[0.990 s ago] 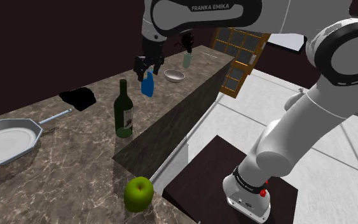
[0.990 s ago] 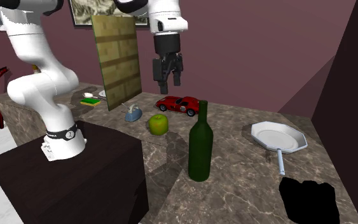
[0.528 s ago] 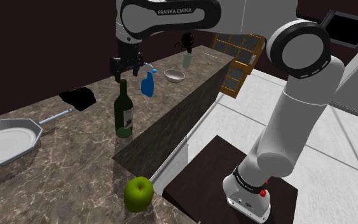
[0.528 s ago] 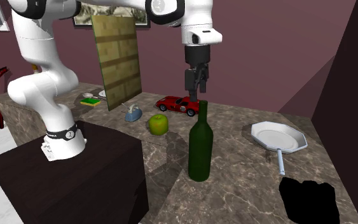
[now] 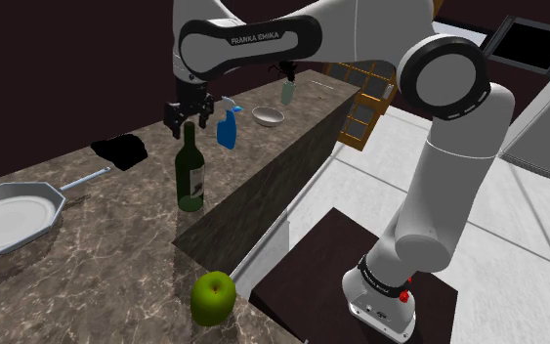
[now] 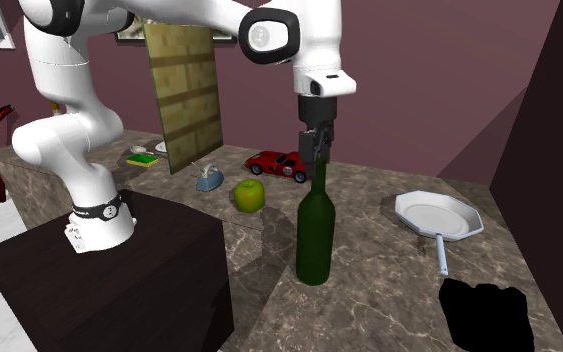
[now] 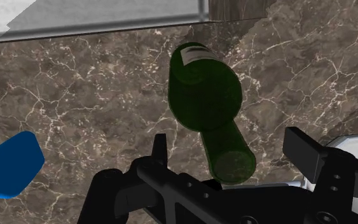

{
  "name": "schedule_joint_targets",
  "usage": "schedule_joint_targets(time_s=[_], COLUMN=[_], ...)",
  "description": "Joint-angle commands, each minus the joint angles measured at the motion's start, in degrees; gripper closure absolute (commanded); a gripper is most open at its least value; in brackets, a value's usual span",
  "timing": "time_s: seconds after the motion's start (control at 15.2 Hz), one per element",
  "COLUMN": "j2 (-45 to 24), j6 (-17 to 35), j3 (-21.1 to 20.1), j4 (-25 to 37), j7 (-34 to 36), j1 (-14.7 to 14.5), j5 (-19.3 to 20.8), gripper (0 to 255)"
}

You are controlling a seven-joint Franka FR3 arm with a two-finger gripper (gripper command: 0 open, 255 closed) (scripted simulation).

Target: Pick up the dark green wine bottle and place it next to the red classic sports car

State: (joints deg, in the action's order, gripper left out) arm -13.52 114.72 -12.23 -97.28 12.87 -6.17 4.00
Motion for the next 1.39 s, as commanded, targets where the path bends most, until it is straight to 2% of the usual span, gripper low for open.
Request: schedule_joint_targets(time_s=[0.0, 0.46, 0.53, 1.12, 1.32], j2=[0.0, 0.0, 0.0, 0.0, 0.4], j6=[0.7, 0.7, 0.7, 0.7, -1.5], j3=[0.0, 0.0, 0.0, 0.0, 0.0], j4=[-0.7, -0.7, -0.7, -0.7, 1.1], j7=[-0.1, -0.1, -0.1, -0.1, -0.2], j1=[0.1, 0.1, 0.1, 0.1, 0.1], j5=[0.0, 0.0, 0.0, 0.0, -0.1], gripper=[0, 0, 255, 255, 255])
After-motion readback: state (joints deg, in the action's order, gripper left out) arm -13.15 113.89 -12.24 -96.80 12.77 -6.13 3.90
